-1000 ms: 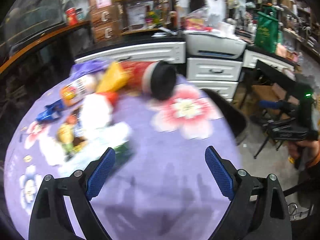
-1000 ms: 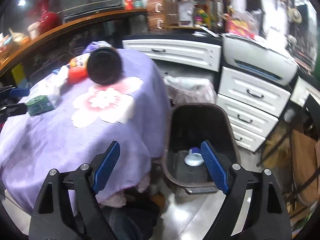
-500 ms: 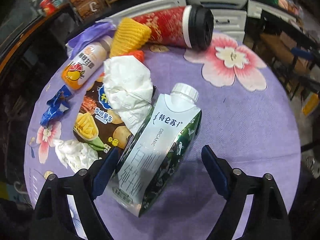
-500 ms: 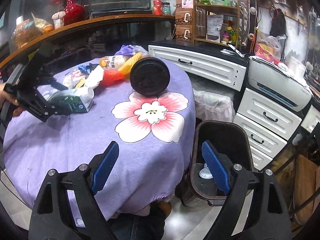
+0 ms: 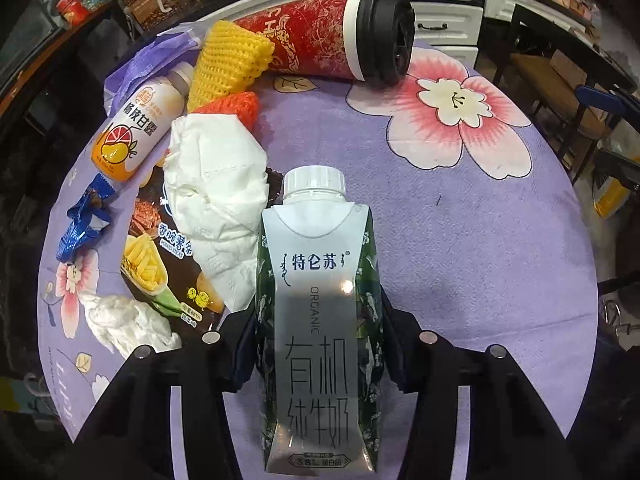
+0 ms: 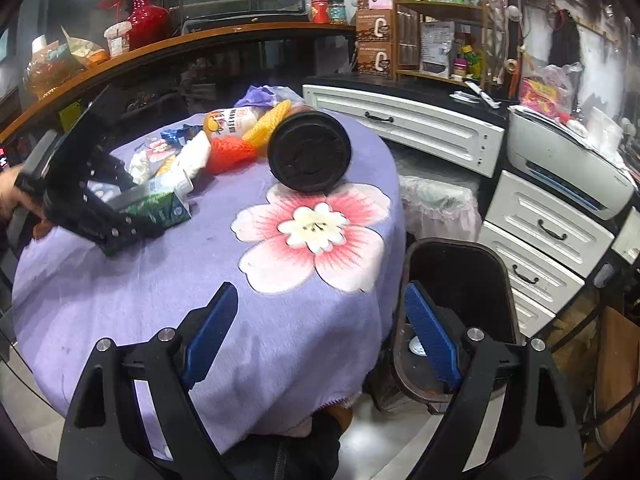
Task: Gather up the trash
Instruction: 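Grasp the red cylindrical can with the right tool and lift it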
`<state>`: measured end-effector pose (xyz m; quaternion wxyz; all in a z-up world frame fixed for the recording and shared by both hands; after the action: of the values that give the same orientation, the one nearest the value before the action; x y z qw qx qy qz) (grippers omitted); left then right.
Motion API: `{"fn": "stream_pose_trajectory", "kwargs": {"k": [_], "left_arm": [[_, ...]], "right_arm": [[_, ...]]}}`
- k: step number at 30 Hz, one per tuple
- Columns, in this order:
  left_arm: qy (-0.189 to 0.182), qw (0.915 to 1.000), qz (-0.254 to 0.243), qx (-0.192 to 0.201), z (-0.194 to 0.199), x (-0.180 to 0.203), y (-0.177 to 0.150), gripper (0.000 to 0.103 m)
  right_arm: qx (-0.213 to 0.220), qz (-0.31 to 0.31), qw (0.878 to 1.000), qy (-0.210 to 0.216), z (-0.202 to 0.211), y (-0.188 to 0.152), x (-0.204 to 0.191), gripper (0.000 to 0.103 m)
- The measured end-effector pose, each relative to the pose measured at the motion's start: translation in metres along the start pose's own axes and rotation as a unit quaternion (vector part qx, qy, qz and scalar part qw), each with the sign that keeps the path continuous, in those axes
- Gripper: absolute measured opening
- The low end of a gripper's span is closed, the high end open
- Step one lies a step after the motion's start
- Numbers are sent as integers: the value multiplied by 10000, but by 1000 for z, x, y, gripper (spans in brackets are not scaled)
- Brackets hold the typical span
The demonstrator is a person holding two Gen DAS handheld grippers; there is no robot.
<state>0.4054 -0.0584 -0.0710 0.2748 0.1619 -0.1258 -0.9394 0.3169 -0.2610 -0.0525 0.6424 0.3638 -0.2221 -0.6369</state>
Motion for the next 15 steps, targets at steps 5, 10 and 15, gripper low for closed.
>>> {"fn": "stream_pose_trajectory", "kwargs": {"k": [5, 10, 15], "left_arm": [[-39, 9975, 502, 504, 19, 8, -17, 50], [59, 9868, 1141, 1149, 47, 15, -40, 50], [57, 9715, 1705, 1645, 67, 18, -49, 50]], "right_arm": [[-113, 3, 9993, 350, -14, 42, -13, 84], [-379, 102, 9978, 543, -38, 100, -32, 84], [-823, 227, 9956, 389, -80, 155, -53, 84]]}}
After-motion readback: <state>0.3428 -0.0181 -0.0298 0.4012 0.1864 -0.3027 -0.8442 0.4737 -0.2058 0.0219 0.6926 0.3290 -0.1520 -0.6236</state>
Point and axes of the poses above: each gripper's, at about its wrist camera, not at the fingertips, and z roughly against the way its jaws point, x to its right, y to its top, the point moved 1 cm from there along -z, roughly the way its jaws point, and after that the axes turned 9 degrees about -z, right-handed, at the moved point
